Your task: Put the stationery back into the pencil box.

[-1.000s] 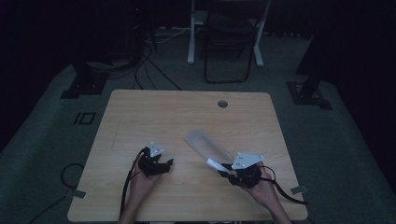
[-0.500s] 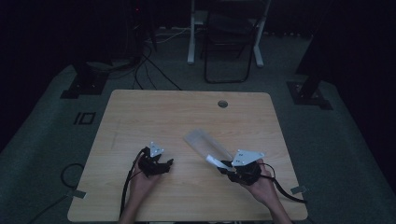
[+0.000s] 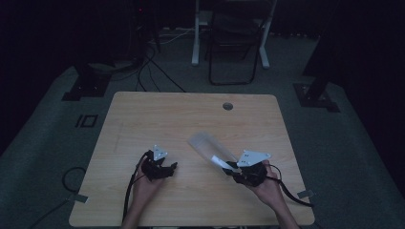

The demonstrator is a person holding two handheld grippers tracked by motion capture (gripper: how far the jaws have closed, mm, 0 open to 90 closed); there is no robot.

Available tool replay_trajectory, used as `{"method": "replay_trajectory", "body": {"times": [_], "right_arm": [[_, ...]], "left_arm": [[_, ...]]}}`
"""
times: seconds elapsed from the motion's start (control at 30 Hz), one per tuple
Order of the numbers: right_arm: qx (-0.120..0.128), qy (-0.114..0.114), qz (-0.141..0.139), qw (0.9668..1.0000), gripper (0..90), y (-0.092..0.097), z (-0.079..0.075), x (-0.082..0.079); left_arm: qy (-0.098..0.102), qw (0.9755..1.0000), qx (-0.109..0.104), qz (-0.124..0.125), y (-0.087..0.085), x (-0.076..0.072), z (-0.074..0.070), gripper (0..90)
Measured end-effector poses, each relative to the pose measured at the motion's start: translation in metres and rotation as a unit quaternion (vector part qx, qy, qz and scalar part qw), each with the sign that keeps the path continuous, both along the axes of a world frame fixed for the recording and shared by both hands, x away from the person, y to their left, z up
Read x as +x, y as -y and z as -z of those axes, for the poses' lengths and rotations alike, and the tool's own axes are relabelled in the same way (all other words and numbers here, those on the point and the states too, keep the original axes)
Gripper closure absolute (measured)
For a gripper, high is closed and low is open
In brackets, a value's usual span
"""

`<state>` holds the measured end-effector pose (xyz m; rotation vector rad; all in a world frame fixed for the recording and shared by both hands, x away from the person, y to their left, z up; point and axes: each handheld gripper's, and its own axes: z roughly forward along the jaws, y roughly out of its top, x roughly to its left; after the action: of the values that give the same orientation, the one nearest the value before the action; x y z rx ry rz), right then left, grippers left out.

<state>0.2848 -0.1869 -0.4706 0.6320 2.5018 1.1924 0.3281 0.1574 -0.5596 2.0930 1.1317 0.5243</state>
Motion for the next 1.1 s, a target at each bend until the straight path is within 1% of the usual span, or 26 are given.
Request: {"method": "replay_trajectory", "body": {"times": [0.37, 0.7, 0.83, 1.1], "right_arm": [[0.001, -0.005, 0.009, 0.9999, 71.4, -0.001, 0.000, 0.006], [-0.002, -0.003, 0.019, 0.9998, 71.4, -0.002, 0.002, 0.011], [0.004, -0.003, 0.024, 0.9997, 71.4, -0.002, 0.003, 0.013], [0.000, -0.004, 0.034, 0.9994, 71.4, -0.006, 0.006, 0.016]], "left_arm": [[0.000, 1.0000, 0.000, 0.000, 0.000, 0.000, 0.000, 32.1], [0.000, 1.0000, 0.000, 0.000, 0.000, 0.000, 0.000, 32.1], [0.000, 1.0000, 0.000, 0.000, 0.000, 0.000, 0.000, 32.1], [0.000, 1.0000, 0.000, 0.000, 0.000, 0.000, 0.000, 32.1]]}}
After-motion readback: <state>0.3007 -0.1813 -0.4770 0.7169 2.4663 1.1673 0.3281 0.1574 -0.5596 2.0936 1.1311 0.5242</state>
